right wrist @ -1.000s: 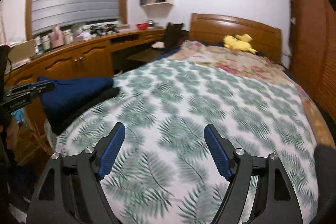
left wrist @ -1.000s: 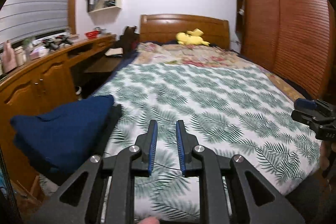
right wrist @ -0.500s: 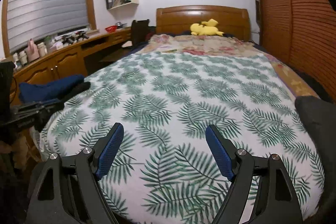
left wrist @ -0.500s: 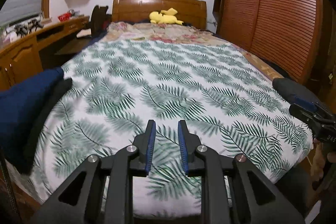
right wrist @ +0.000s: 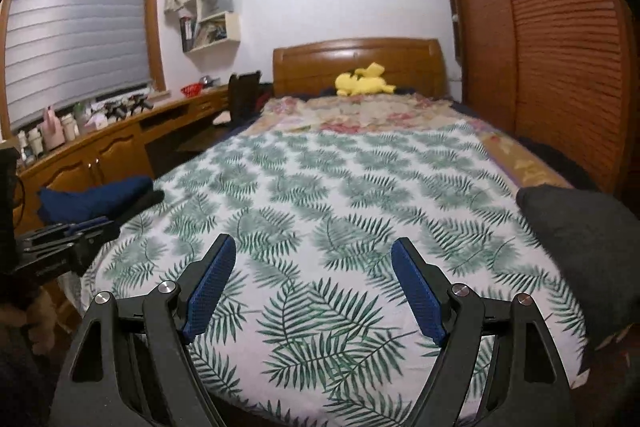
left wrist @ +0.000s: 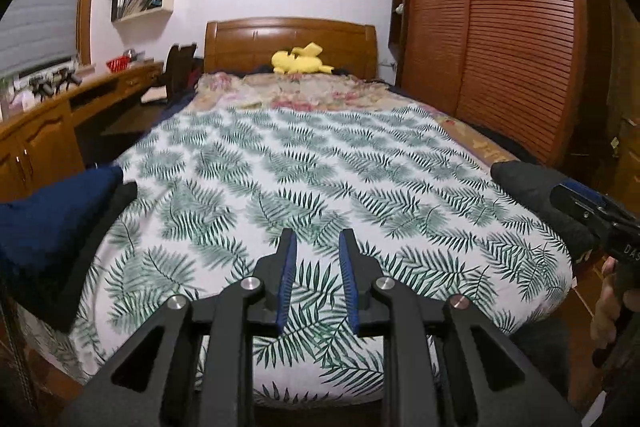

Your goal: Fold large clothes

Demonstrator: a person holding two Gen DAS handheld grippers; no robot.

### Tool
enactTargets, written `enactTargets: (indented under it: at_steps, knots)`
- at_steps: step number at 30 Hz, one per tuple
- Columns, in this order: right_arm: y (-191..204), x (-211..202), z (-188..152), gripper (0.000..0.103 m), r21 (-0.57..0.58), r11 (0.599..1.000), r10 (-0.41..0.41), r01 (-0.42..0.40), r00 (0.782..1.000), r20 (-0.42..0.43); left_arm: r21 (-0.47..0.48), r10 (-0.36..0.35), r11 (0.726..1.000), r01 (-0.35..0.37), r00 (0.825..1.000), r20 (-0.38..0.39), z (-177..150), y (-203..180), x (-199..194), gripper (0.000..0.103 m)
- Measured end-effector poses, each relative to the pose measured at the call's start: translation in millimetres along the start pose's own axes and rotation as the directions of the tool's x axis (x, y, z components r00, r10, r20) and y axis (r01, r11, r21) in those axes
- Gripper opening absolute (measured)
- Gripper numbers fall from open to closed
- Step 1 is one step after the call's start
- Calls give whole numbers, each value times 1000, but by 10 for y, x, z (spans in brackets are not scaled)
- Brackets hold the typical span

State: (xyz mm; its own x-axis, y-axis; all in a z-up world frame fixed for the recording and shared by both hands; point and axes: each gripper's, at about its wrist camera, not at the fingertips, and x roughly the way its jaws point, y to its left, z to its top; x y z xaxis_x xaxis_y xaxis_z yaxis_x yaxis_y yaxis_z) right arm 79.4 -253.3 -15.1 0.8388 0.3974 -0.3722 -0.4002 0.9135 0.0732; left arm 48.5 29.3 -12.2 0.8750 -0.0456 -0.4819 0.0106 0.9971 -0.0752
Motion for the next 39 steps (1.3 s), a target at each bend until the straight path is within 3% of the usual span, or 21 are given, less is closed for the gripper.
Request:
enactTargets:
  at_steps: [5,13,39]
  knots:
    - [50,-232,134,82,4,1000,-11,11,998,63,12,-6,1000,6,999,53,167,-68,-260,21]
    - [110,-328,191,82,-3,1000,3,-3,996,85,15,-4,1000,2,995,97,234,-100,-475,21]
    - [124,-341,163,82,-5,1000,8,-8,996,86,10,4,1000,-5,995,95,186,-78,-474,21]
